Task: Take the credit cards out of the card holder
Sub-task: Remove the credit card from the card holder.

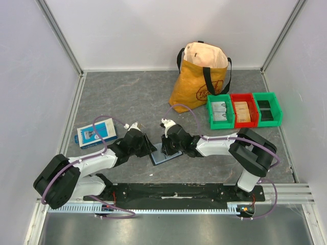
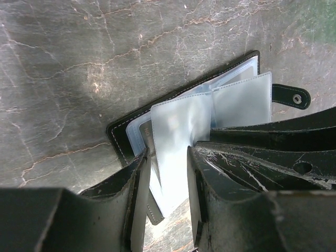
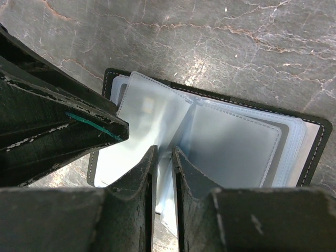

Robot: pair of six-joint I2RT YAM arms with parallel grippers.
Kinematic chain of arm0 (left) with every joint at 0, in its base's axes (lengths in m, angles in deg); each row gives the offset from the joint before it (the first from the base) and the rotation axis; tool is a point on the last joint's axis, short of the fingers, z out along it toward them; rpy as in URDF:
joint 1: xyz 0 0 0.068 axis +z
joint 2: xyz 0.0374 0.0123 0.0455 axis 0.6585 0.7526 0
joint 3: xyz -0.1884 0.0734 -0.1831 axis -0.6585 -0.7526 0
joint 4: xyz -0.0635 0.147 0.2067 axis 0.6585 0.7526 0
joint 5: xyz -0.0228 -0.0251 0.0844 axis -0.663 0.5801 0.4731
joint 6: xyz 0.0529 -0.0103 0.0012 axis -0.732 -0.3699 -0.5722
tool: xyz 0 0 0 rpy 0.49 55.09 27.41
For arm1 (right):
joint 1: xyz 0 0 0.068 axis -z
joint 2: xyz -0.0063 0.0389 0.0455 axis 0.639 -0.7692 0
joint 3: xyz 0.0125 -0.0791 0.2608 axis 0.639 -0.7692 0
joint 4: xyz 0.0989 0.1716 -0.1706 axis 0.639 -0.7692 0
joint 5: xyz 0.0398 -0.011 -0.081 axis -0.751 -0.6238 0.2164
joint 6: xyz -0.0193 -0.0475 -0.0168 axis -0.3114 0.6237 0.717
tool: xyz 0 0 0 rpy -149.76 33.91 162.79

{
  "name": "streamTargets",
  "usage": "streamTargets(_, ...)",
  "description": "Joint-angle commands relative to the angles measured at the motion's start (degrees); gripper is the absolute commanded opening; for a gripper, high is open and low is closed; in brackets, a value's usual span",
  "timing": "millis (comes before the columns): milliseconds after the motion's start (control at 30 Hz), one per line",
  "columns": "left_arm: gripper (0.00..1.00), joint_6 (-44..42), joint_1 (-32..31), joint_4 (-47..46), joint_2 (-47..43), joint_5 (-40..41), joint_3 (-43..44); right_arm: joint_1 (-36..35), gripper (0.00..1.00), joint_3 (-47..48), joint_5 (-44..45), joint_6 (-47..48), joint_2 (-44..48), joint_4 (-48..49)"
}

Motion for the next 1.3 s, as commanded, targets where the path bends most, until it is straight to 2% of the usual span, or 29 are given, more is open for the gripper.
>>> streamTargets(0, 0.38, 0.74, -0.35, -4.26, 0.90, -4.82, 2.76, -0.06, 0.24, -1.72, -0.29, -0.07, -1.06, -1.59)
streamTargets(200, 0.33, -1.28, -0.26, -4.70, 1.25, -7.11, 3.90, -0.06, 0.24, -2.07, -0.99, -0.33, -0.71, -0.53)
streamTargets(333, 0.23, -2.07, -0.35, -5.49, 2.31, -9.39, 4.61, -0.06, 0.25, -2.16, -1.34, -0.42, -0.27, 0.00)
streamTargets(600, 0.22, -3.56, -0.35, -6.46, 2.58, -11.77, 5.49, -0.06, 0.26, -2.16, -1.95, -0.33, -0.09, 0.70)
streamTargets(800, 0.21, -4.00, -0.35, -5.94, 2.66, -10.28, 5.14, -0.06, 0.45, -2.25, 0.94, 0.72, 3.94, -0.79)
streamTargets(1000, 0.21, -2.42, -0.35, -7.51, 3.19, -10.19, 3.65, -2.87, 0.62, -1.11, 6.74, 6.69, 8.78, -4.92)
streamTargets(1267, 0.22, -2.07, -0.26, -8.75, 3.19, -9.84, 3.91, -6.12, 0.69, -2.34, 12.37, 10.21, 10.72, -4.58)
